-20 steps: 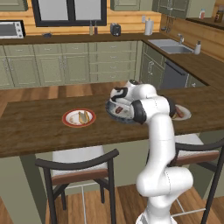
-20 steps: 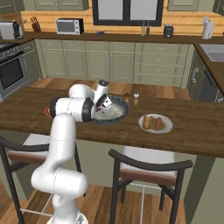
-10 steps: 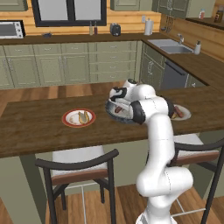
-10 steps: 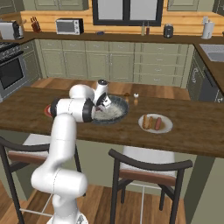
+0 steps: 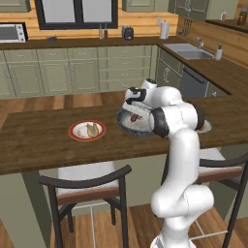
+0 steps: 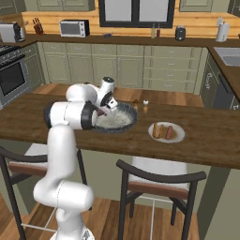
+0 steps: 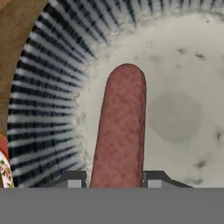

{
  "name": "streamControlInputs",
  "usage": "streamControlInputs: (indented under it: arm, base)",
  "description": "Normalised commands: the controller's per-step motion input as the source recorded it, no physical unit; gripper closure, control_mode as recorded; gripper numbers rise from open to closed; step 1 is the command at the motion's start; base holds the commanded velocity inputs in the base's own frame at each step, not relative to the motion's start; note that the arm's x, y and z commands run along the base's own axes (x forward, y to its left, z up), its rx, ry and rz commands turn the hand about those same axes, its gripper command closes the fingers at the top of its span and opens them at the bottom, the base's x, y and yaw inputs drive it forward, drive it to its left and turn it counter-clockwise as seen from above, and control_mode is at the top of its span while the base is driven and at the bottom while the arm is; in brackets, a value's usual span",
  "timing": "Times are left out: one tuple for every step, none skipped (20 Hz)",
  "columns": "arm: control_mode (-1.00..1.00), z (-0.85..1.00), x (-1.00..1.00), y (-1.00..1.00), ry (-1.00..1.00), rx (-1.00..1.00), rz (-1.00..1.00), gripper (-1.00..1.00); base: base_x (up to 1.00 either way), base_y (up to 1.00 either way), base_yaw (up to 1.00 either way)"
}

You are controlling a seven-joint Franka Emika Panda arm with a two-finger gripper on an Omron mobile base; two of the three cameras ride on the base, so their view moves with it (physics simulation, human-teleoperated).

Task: Place one bun and one sausage from the bowl on each plate.

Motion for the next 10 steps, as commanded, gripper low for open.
streamControlInputs:
  arm:
    - [-1.00,0.51,-1.00,0.53,0.00,-0.01,0.10,1.00]
    - [-1.00,0.56,-1.00,0.61,0.00,0.00,0.11,1.00]
    - [-1.00,0.55,-1.00,0.71,0.00,-0.01,0.11,1.00]
    - [-1.00,0.54,-0.94,0.81,0.02,-0.02,0.09,1.00]
    - [-1.00,0.58,-0.93,0.89,0.01,-0.03,0.09,1.00]
    - [-1.00,0.60,-0.79,0.93,0.04,-0.03,0.11,1.00]
    - [-1.00,0.63,-0.57,1.00,0.04,-0.04,0.12,1.00]
    - [-1.00,0.62,-0.31,1.00,0.04,-0.05,0.11,1.00]
    - [-1.00,0.47,0.00,1.00,0.07,-0.04,0.08,1.00]
    - [-1.00,0.38,0.00,1.00,0.06,-0.03,0.09,1.00]
  base:
    - [0.00,0.00,0.00]
    - [0.00,0.00,0.00]
    - [0.00,0.00,0.00]
    - [0.00,0.00,0.00]
    - [0.00,0.00,0.00]
    - [0.00,0.00,0.00]
    - [0.00,0.00,0.00]
    - [0.00,0.00,0.00]
    - [0.00,0.00,0.00]
    - [0.00,0.00,0.00]
